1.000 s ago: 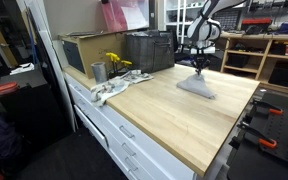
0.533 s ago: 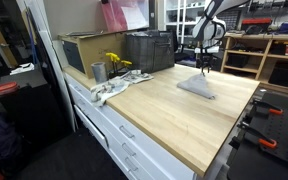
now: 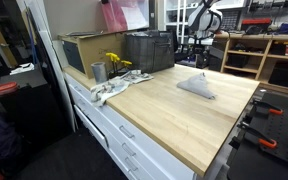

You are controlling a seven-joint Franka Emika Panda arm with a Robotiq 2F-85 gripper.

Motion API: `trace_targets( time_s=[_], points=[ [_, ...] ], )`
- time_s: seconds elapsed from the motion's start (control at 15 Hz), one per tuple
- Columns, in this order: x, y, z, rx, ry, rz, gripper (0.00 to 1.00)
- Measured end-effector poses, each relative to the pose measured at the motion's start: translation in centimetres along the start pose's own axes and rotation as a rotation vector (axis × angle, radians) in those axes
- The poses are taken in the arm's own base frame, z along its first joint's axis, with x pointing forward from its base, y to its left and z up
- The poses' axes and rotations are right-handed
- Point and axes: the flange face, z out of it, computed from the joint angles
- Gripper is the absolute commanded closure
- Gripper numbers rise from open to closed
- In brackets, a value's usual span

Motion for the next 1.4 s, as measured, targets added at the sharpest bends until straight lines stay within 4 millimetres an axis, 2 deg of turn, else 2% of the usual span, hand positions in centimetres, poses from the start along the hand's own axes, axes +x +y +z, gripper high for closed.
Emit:
trace_targets(
  time_s=[0.13,0.33,0.47,0.6,0.73,1.0,1.4],
  points=[
    [-2.6,-1.9,0.6,0.026,-0.043,-0.077,0.0],
    [-7.3,-4.4,2.9,0.031,-0.117,-0.186,0.0],
    [-10.1,-5.3,4.3,0.013,-0.148,-0.239,0.0],
    [-11.8,-5.6,5.4,-0.013,-0.162,-0.27,0.0],
    [-12.4,-5.4,6.0,-0.028,-0.171,-0.294,0.0],
    [-12.2,-4.5,6.8,-0.055,-0.171,-0.325,0.0],
    [-12.5,-3.0,7.1,-0.085,-0.181,-0.348,0.0]
  ],
)
